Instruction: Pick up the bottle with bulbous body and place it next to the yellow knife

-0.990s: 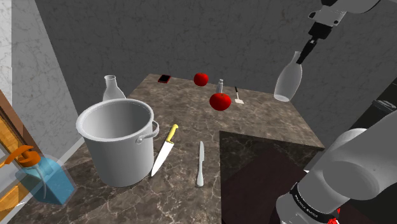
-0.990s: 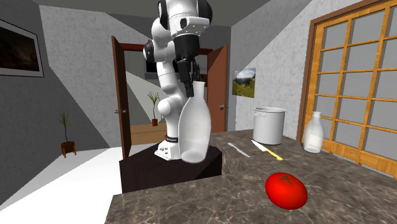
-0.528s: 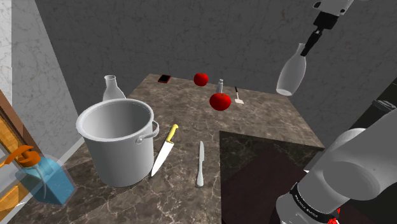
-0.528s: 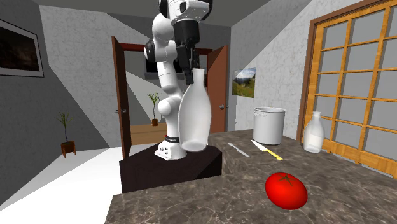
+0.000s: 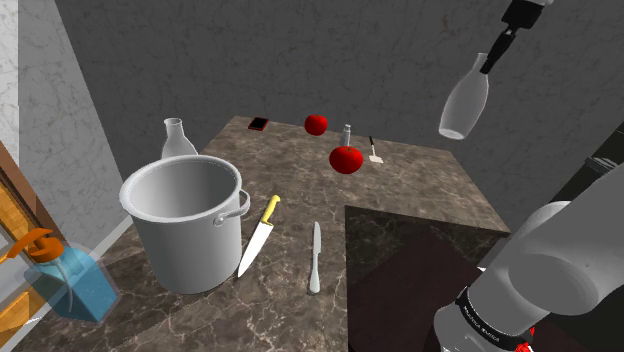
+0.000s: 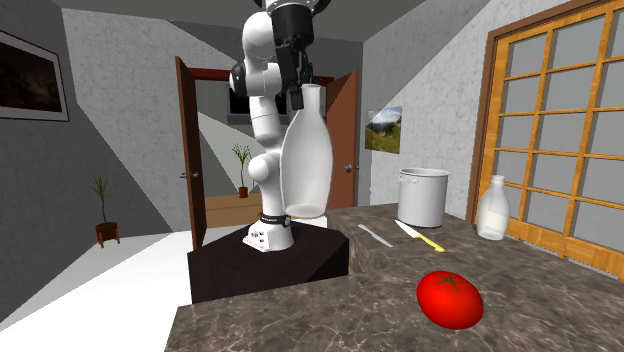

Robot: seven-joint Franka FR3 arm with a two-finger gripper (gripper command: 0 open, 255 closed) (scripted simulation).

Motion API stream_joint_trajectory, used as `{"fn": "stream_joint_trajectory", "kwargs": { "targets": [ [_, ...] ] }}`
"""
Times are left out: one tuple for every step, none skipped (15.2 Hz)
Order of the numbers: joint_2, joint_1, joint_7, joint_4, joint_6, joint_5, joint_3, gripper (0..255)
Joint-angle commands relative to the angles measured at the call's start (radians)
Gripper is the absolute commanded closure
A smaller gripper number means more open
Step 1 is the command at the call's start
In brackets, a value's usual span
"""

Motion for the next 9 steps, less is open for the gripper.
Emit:
{"fn": "stream_joint_trajectory", "kwargs": {
  "targets": [
    [0.018, 0.002, -0.006, 0.044, -0.03, 0.012, -0.007, 255],
    [0.027, 0.003, -0.01, 0.066, -0.045, 0.018, -0.011, 255],
    [0.037, 0.004, -0.014, 0.088, -0.06, 0.025, -0.016, 255],
    [0.048, 0.004, -0.019, 0.111, -0.076, 0.033, -0.021, 255],
    [0.059, 0.004, -0.024, 0.134, -0.091, 0.04, -0.027, 255],
    [0.071, 0.004, -0.029, 0.158, -0.107, 0.049, -0.033, 255],
    [0.084, 0.003, -0.035, 0.183, -0.124, 0.058, -0.039, 255],
    [0.098, 0.002, -0.041, 0.209, -0.14, 0.068, -0.046, 255],
    [0.112, 0.0, -0.048, 0.235, -0.157, 0.079, -0.054, 255]
  ]
}}
